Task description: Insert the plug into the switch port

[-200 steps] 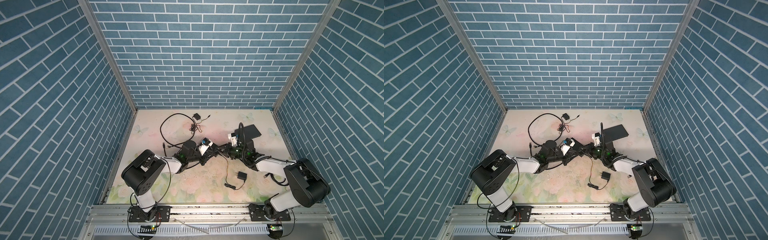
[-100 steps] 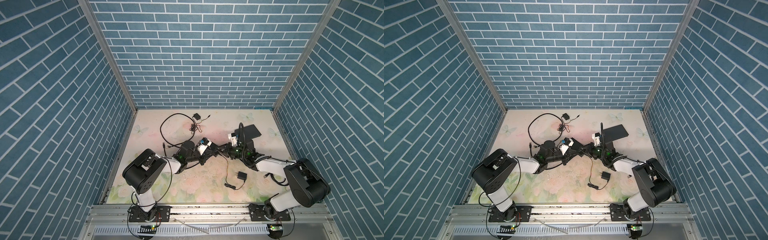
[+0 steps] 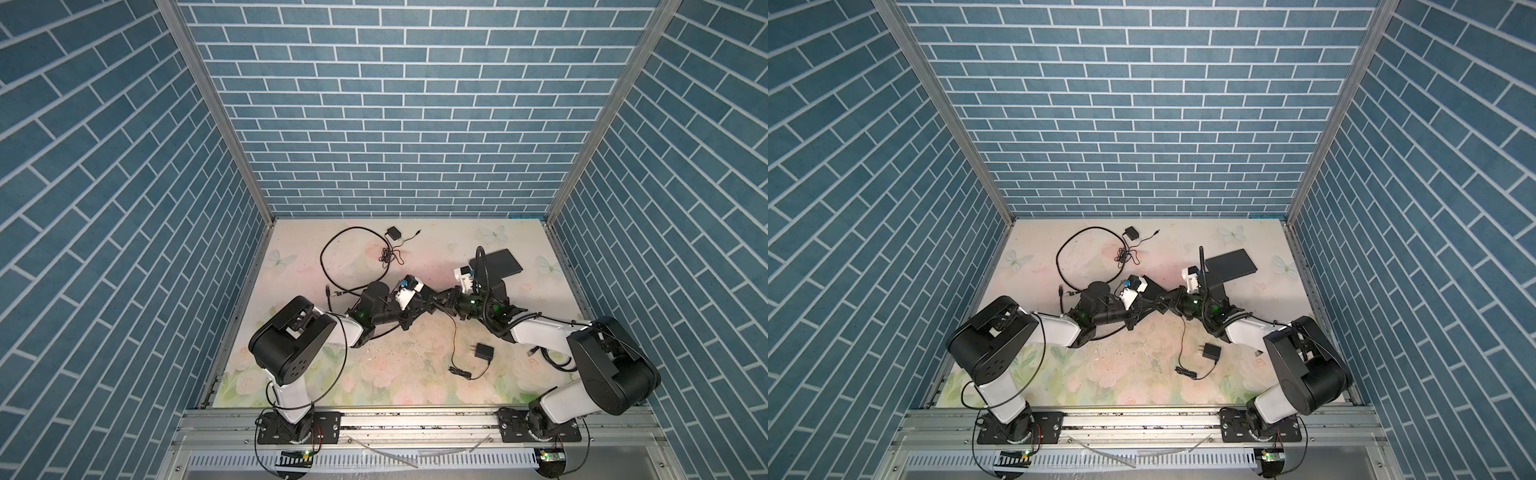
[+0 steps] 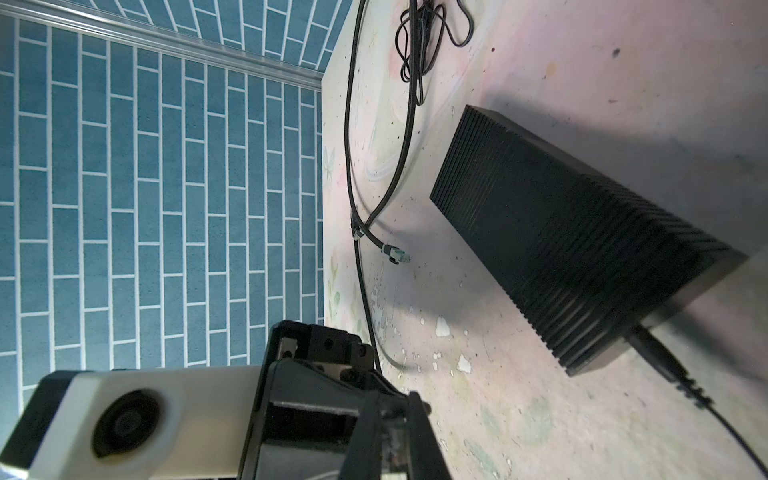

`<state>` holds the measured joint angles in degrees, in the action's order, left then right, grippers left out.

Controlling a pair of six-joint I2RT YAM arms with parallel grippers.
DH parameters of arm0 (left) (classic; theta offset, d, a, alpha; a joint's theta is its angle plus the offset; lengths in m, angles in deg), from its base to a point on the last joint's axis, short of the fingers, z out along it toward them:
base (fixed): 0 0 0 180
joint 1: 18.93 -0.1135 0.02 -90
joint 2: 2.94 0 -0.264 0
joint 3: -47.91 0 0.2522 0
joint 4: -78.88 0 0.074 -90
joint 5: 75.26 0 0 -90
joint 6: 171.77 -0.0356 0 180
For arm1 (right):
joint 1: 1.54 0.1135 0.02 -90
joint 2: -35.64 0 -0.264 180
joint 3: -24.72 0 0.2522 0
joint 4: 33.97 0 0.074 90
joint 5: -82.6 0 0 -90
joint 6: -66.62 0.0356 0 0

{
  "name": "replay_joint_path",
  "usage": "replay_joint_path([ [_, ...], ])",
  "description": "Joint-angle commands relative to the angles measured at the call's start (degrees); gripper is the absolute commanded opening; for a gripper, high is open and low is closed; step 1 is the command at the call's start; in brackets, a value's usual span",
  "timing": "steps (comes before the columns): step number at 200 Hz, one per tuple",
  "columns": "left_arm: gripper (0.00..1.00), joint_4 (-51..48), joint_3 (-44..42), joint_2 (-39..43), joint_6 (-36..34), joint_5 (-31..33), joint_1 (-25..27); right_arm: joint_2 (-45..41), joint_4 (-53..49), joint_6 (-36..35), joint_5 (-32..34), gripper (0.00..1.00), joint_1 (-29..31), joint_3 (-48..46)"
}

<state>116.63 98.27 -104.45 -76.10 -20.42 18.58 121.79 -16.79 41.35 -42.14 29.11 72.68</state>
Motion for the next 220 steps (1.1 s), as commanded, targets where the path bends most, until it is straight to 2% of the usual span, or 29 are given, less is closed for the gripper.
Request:
replay_joint_path([
  [1,0.06,2.34,-0.93,-0.44,0.7,-1.35,-0.75,-0.02,1.44,1.58,0.04,0.1,0.37,-0.85],
  [25,0.03,1.11,-1.26,0.25,0.49,-1.89,-1.47,0.03,0.7,1.09,-0.03,0.12,0.37,-0.99],
  [61,0.01,-9.36,-0.53,1.98,-1.75,-0.42,-1.48,-3.23,-10.19,-7.78,0.99,0.39,-1.71,1.32],
  [89,0.02,-18.14,-1.78,5.08,-2.28,3.88,-0.8,-8.05,-20.55,-15.75,2.83,0.5,-6.95,3.75],
  [116,0.02,-27.74,-0.65,5.71,-4.42,8.32,0.56,-7.02,-29.59,-27.01,8.59,0.53,-8.94,9.23],
  [142,0.02,-32.55,1.93,3.09,-3.93,14.12,2.39,-0.53,-29.24,-34.89,9.13,0.55,-8.95,14.14],
  [161,0.02,-34.88,3.13,1.48,-4.1,19.15,3.89,3.19,-26.21,-37.42,8.9,0.56,-8.94,16.0],
  [177,0.02,-34.89,5.03,0.48,-4.05,20.6,4.62,5.44,-24.46,-38.71,8.03,0.57,-8.86,17.14],
  [220,0.02,-33.06,6.72,-1.88,-3.67,28.86,7.29,12.59,-24.27,-41.26,5.7,0.57,-8.68,20.28],
])
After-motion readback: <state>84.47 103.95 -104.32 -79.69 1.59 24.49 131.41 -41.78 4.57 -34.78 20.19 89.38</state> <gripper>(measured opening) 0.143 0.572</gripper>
